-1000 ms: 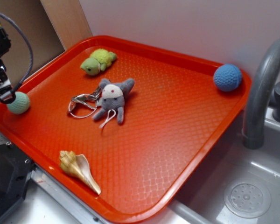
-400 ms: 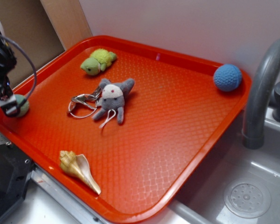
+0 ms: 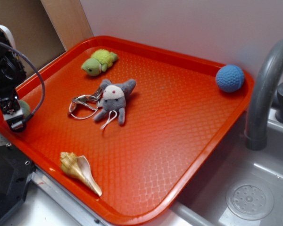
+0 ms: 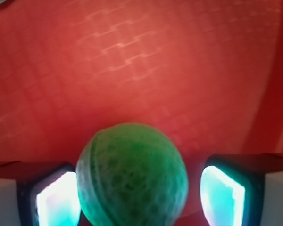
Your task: Grab the green ball.
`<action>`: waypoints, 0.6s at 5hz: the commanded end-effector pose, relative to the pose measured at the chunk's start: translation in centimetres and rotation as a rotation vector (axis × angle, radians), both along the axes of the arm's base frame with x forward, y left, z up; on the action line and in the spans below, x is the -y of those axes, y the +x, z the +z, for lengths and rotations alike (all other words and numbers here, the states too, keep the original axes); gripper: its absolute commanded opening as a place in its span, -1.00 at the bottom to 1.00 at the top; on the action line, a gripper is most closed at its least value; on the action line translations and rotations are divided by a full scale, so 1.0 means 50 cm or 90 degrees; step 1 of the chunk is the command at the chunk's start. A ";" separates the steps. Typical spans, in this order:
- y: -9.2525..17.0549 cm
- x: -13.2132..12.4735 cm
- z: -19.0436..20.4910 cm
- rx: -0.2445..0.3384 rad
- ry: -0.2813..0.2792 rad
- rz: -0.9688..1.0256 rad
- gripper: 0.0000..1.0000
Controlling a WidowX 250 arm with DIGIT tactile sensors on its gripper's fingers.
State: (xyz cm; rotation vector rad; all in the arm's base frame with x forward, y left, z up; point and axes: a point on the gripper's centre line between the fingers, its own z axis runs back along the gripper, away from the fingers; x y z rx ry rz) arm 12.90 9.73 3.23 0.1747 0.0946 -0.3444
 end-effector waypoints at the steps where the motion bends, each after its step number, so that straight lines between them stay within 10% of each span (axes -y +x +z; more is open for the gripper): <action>1: -0.021 0.018 0.012 -0.023 -0.011 -0.028 1.00; 2: -0.016 0.020 0.008 0.004 0.001 -0.005 -1.00; 3: -0.009 0.020 0.007 0.000 -0.004 0.000 -1.00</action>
